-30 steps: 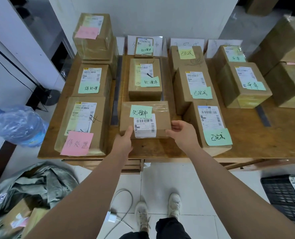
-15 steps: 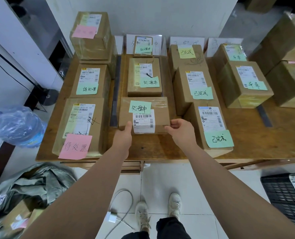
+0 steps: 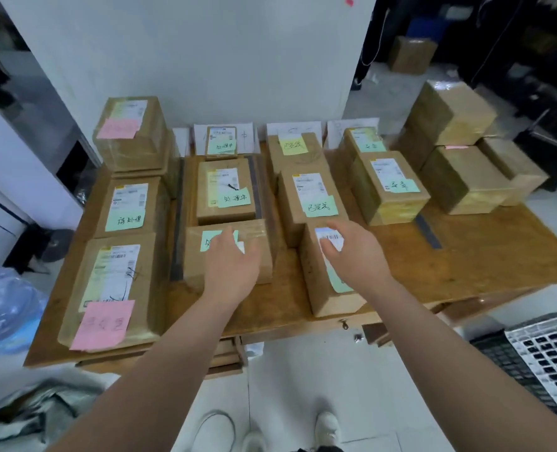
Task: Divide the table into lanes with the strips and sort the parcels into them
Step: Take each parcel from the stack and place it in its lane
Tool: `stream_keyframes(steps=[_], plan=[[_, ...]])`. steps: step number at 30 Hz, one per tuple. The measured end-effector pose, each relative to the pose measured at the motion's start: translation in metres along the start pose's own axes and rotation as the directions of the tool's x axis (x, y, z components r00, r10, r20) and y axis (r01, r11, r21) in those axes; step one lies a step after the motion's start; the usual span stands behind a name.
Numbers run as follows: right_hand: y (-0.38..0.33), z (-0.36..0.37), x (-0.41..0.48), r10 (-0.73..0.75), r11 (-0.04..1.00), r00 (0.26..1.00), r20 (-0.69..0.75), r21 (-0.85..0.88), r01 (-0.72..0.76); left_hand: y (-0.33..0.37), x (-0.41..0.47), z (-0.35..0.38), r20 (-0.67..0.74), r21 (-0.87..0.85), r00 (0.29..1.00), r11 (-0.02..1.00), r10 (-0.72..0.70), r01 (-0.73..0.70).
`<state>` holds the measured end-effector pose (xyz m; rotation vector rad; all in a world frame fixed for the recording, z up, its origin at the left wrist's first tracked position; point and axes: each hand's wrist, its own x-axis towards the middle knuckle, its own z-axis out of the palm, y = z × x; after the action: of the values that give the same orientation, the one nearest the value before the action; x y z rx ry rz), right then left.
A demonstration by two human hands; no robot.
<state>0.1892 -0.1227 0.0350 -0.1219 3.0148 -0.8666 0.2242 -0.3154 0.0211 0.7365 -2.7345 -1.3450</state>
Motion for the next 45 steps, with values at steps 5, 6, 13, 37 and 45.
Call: stream_keyframes(steps=[5, 6, 13, 37, 45], plan=[[0.049, -0.057, -0.005, 0.066, 0.993, 0.997, -0.042, -0.1, -0.07, 0.069, -0.013, 0.021, 0.073, 0.324, 0.94, 0.883, 0.334, -0.339], [0.061, -0.068, -0.006, 0.089, 0.99, 0.994, -0.062, -0.106, -0.095, 0.08, -0.015, 0.03, 0.096, 0.367, 0.92, 0.845, 0.381, -0.389], [0.169, -0.153, -0.01, 0.191, 0.968, 0.97, -0.15, -0.138, -0.212, 0.172, -0.042, 0.122, 0.251, 0.454, 0.83, 0.697, 0.498, -0.555], [0.416, -0.254, 0.126, 0.389, 0.917, 0.915, -0.103, -0.056, -0.396, 0.363, 0.006, 0.382, 0.427, 0.285, 0.786, 0.759, 0.447, -0.586], [0.45, -0.238, 0.191, 0.462, 0.886, 0.887, 0.015, 0.031, -0.462, 0.376, 0.065, 0.449, 0.516, 0.179, 0.823, 0.91, 0.237, -0.374]])
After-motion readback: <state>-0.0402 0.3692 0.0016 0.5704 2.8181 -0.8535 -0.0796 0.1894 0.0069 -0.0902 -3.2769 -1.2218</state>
